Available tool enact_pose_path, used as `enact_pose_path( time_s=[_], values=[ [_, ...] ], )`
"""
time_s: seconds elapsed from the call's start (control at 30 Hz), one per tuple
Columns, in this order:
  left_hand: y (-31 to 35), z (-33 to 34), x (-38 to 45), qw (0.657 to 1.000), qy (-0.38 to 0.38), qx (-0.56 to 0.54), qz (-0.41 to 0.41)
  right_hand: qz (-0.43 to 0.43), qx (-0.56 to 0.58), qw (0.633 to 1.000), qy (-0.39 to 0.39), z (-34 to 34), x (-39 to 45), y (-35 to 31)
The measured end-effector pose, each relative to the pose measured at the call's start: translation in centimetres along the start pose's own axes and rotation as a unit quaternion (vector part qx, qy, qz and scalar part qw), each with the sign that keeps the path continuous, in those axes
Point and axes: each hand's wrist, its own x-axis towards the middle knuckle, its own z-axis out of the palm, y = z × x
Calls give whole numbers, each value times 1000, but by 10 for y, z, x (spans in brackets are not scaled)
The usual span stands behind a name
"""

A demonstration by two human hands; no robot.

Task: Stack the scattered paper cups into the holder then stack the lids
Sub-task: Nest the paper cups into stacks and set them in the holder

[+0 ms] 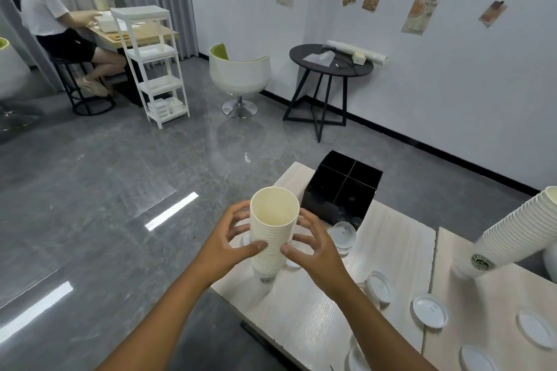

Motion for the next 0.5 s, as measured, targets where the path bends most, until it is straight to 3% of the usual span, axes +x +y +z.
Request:
enact_pose_path(
  time_s=[0.5],
  values=[
    [-5,40,6,998,66,23,7,4,84,996,2,-11,12,22]
  ],
)
